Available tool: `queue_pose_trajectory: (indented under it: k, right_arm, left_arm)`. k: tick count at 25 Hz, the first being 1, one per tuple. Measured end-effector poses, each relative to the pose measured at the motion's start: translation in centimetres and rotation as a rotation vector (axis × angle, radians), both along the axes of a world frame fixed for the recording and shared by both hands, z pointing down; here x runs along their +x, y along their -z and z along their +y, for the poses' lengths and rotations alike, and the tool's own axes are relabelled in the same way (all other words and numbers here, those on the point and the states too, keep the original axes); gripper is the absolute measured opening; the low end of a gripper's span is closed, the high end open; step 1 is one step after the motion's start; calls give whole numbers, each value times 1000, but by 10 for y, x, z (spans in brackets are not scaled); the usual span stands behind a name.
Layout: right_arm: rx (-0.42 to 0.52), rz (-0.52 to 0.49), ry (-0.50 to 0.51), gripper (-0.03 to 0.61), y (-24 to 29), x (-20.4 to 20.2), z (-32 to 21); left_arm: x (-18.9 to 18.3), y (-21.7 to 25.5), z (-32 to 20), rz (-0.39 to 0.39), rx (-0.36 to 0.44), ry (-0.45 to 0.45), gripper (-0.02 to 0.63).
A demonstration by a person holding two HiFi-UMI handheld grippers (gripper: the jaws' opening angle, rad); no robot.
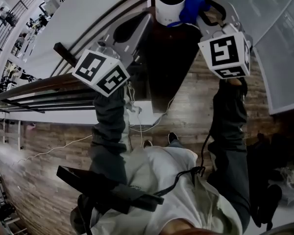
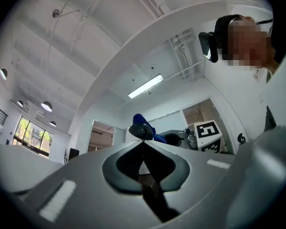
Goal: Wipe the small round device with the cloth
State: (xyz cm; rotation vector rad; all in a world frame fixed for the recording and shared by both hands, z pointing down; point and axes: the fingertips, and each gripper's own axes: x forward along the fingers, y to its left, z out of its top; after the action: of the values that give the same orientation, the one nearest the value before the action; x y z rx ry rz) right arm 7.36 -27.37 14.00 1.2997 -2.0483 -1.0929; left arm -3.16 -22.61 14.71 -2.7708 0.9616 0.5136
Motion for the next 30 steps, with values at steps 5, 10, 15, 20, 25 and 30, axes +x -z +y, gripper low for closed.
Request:
queue_pose_trajectory:
  k: [5,10,15,20,25,30]
  right_arm:
    - [-28,21,38,118,-17,1,17]
    - [208,-36,-33,118,47,10,38]
    - [439,170,-66,118,86,-39,39]
    - [550,346,-75,118,61,-67,56]
    - [360,318,21,118,5,-59,82]
    - [238,41,120,118,-20,-40,96]
  left_arm:
    - [1,-10,-6,8,-7,4,2]
    - [-10,-15,4,52,-8,26,2]
    - [-20,-18,20,63,1,45,2]
    - [-25,-25,36,72,-2,46,2]
    - [-20,-38,50,83,-12,47,2]
    - [-13,-53,48,87,-45,37,2]
